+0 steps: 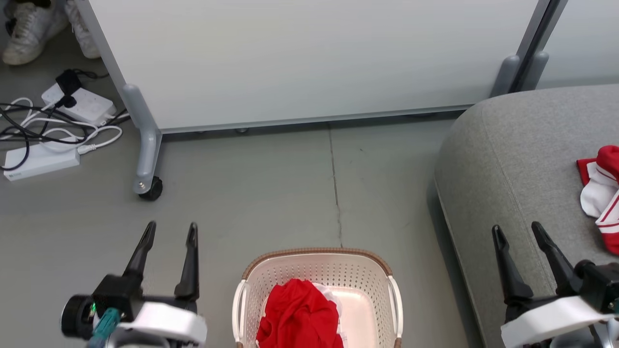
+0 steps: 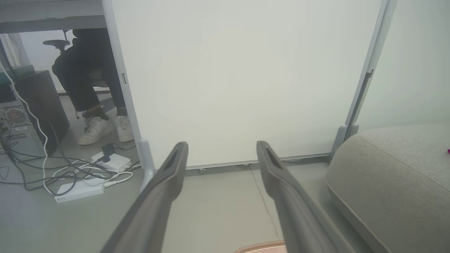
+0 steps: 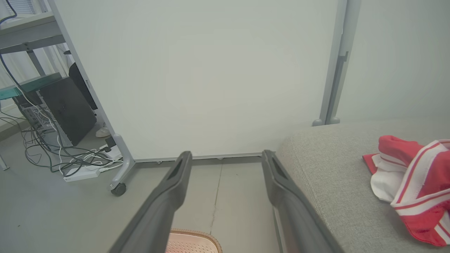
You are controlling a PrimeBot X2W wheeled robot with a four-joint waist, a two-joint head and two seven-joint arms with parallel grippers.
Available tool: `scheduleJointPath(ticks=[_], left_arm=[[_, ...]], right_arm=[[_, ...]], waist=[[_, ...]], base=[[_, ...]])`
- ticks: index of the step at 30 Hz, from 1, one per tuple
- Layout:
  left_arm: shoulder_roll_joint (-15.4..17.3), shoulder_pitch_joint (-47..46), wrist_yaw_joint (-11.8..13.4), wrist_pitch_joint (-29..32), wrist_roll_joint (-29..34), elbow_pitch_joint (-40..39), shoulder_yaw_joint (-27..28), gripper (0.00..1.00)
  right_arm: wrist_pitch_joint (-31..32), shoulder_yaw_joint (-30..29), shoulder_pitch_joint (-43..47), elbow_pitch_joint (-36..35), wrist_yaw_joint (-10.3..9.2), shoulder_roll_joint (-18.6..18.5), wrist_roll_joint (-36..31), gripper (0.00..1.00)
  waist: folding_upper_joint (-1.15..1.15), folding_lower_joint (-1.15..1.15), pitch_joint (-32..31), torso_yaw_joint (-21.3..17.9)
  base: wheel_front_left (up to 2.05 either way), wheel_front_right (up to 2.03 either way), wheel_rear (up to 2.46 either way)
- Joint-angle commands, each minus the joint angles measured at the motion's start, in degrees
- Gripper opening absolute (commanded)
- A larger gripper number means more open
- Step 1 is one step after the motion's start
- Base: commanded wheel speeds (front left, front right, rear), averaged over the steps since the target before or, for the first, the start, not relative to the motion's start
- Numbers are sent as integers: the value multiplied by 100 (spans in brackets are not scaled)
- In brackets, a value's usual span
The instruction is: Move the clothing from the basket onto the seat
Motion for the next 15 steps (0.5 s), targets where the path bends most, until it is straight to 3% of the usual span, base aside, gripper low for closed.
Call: scheduleJointPath(ticks=[1,7,15], left_arm=[[-3,-211,8,-12,80,41,-42,100],[-222,-1090,-180,-19,413,389,-476,100],[-657,-2317,-621,-36,668,1755,-1014,100]], right_arm=[[12,-9,-108,-45,9,-26,-50,100],[71,64,-374,-267,9,-26,-112,100],[-117,234,-903,-467,9,-24,-44,100]], waist=[[0,0,85,-3],[0,0,703,-131],[0,0,1962,-616]], base=[[0,0,0],[0,0,0],[0,0,0]])
